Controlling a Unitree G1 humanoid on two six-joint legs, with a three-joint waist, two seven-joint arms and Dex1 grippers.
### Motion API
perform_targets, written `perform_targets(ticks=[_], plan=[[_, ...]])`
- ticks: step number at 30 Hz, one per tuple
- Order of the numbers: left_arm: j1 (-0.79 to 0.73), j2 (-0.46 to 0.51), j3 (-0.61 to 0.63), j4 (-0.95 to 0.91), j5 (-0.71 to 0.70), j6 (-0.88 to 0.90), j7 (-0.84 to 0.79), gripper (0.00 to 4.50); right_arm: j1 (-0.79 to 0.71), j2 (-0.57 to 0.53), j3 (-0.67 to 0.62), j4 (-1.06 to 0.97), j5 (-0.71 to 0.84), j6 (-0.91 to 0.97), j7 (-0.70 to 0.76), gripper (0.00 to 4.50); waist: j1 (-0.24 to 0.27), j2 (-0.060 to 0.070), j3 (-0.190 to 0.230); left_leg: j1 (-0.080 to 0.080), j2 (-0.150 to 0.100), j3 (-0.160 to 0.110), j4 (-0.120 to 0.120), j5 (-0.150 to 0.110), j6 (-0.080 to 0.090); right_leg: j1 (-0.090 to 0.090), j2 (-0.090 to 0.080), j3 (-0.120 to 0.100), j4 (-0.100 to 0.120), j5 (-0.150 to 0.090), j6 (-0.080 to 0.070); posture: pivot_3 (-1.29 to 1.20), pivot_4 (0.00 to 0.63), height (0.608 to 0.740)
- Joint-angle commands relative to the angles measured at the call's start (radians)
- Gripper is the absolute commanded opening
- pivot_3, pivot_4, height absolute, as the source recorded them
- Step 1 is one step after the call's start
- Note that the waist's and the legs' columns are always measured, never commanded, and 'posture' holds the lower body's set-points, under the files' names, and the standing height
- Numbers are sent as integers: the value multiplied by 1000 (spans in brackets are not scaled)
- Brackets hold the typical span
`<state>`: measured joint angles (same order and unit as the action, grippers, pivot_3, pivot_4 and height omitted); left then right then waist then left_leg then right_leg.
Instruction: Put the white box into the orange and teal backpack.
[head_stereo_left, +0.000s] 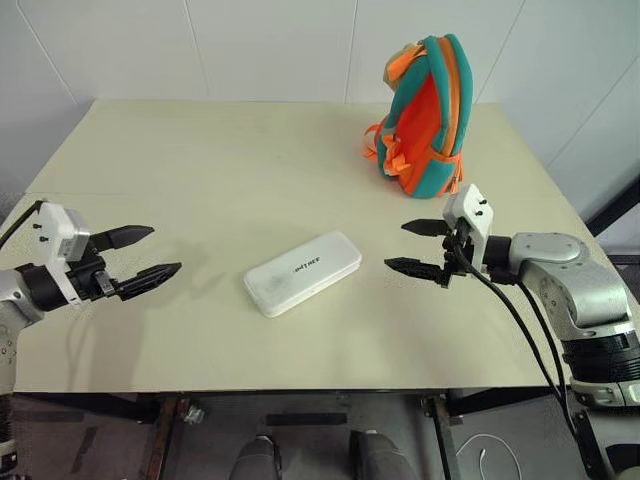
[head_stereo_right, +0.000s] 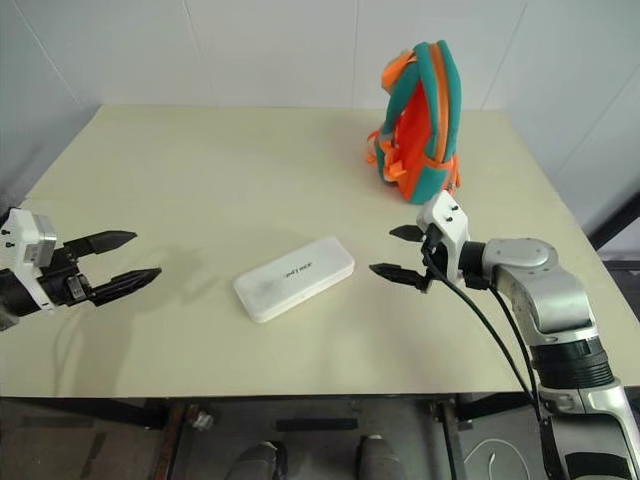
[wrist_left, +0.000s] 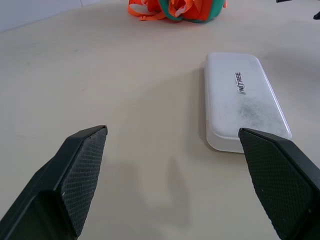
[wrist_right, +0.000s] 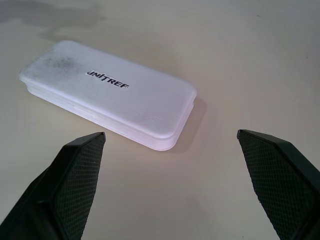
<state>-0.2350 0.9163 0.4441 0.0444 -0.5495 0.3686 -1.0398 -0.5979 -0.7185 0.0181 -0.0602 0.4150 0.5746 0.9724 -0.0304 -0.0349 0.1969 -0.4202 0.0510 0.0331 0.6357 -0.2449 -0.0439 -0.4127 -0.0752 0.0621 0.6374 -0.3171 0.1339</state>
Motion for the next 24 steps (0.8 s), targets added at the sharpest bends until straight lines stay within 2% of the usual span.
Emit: perform_targets(ticks=[1, 11, 15, 16, 17, 20, 24], plan=[[-55, 3, -18, 12, -4, -14, -12, 4500, 14, 12, -52, -86, 33, 20, -39, 4468, 1, 0, 0, 0, 0, 0, 0, 0, 0, 0, 0, 0, 0, 0, 0, 0, 150, 740], [-87, -45, -68, 20, 3, -35, -3, 4500, 10, 51, -34, -93, 16, 23, -97, 4468, -2, 0, 0, 1, 0, 0, 2, 0, 0, 0, 0, 0, 3, 0, 0, 0, 150, 740], [-40, -33, -79, -57, -51, 15, -75, 4500, -1, 63, -6, -74, -12, 17, -103, 3565, -1, 0, 0, 0, 0, 0, 2, 0, 0, 0, 0, 0, 3, 0, 0, 0, 150, 740], [-35, -32, -70, -42, -42, -7, -84, 4101, -5, 76, 5, -79, -14, 20, -113, 3183, -1, 0, 0, 0, 0, 0, 2, 0, 0, 0, 0, 0, 3, 0, 0, 0, 150, 740], [-34, -51, -65, -51, -36, -5, -46, 3938, -20, 85, 12, -45, -27, -1, -110, 2879, -1, 0, 0, 0, 0, 0, 2, 0, 0, 0, 0, 0, 3, 0, 0, 0, 150, 740], [-18, -67, -62, -84, -42, 45, 13, 2984, -58, 105, 33, 31, -72, -57, -112, 1795, -1, 0, 0, 1, 0, 0, 3, 0, 0, 0, 0, 0, 4, 0, 0, 0, 150, 740], [16, -48, -81, -100, -34, 103, 24, 1741, -109, 138, 65, 150, -144, -137, -135, 461, -3, 0, 0, 1, 0, 0, 5, 0, 0, 1, 0, 1, 5, 0, 0, 0, 150, 740]])
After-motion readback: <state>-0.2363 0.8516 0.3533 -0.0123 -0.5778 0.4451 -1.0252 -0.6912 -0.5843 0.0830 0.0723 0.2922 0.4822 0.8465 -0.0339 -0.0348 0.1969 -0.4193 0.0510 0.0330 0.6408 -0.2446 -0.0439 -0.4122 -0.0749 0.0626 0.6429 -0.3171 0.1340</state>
